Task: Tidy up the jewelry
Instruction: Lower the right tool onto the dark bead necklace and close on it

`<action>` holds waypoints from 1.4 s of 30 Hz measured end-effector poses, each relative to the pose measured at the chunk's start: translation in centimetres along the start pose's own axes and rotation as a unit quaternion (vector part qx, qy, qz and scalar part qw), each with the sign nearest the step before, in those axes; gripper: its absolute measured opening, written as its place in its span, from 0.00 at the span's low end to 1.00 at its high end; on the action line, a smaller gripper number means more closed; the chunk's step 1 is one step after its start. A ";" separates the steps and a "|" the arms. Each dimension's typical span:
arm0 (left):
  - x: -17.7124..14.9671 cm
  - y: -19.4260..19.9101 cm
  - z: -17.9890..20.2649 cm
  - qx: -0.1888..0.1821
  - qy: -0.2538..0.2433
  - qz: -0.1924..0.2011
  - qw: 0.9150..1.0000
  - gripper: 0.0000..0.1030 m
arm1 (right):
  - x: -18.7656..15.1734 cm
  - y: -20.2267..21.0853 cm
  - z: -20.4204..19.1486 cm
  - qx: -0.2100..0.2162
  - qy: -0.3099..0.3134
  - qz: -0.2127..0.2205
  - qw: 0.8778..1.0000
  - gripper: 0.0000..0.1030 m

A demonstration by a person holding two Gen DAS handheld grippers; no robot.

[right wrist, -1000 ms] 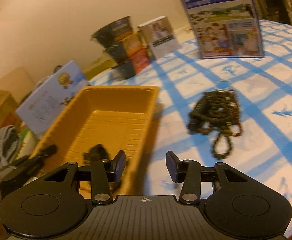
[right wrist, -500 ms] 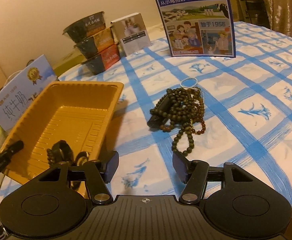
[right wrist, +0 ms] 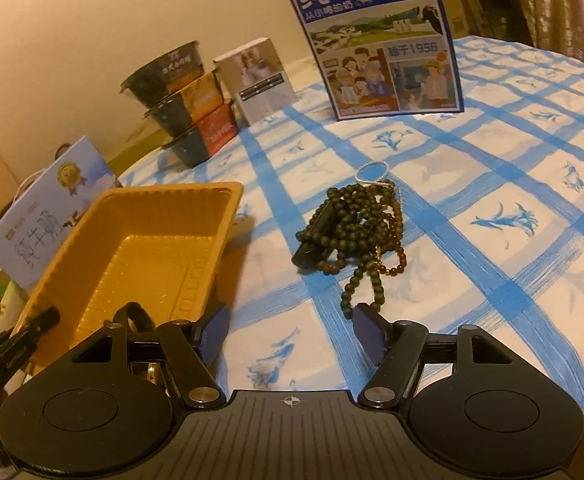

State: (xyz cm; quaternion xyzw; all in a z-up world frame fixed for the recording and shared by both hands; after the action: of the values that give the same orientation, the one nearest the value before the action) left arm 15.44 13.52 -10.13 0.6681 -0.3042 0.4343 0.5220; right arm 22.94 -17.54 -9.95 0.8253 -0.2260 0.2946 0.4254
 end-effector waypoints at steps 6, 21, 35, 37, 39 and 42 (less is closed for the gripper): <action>0.0 0.0 0.0 0.001 -0.001 0.000 1.000 0.05 | -0.3 0.8 0.3 0.010 0.022 0.021 0.999 0.66; 0.0 0.0 0.0 0.001 -0.001 0.000 1.000 0.05 | 0.0 1.3 0.6 -0.001 0.060 0.028 0.998 0.66; -0.2 -0.1 0.0 0.001 -0.003 -0.002 1.000 0.05 | -0.4 -3.7 0.1 -0.061 0.289 0.034 0.955 0.30; -0.3 -0.1 0.0 0.000 -0.003 -0.003 1.000 0.05 | -0.2 -4.8 0.0 -0.061 0.318 0.033 0.946 0.29; -0.3 -0.1 0.0 0.000 -0.004 -0.003 1.000 0.05 | -0.1 -5.8 -0.2 -0.060 0.346 0.029 0.936 0.24; -0.3 -0.2 0.0 0.000 -0.004 -0.005 1.000 0.05 | -0.1 -7.4 -0.4 -0.064 0.381 0.021 0.922 0.22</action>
State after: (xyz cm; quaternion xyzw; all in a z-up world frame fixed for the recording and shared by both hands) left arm 15.50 13.54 -10.53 0.6714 -0.3034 0.4288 0.5228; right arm 27.35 -13.22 -13.99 0.6165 -0.0823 0.5809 0.5251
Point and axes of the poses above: each gripper's, at about its wrist camera, not at the fingertips, and y roughly against the way its jaws point, z to its right, x to its top, the point moved 4 cm from there along -y, roughly the way its jaws point, and after that the axes turned 3 degrees about x, right-handed, at the moved point
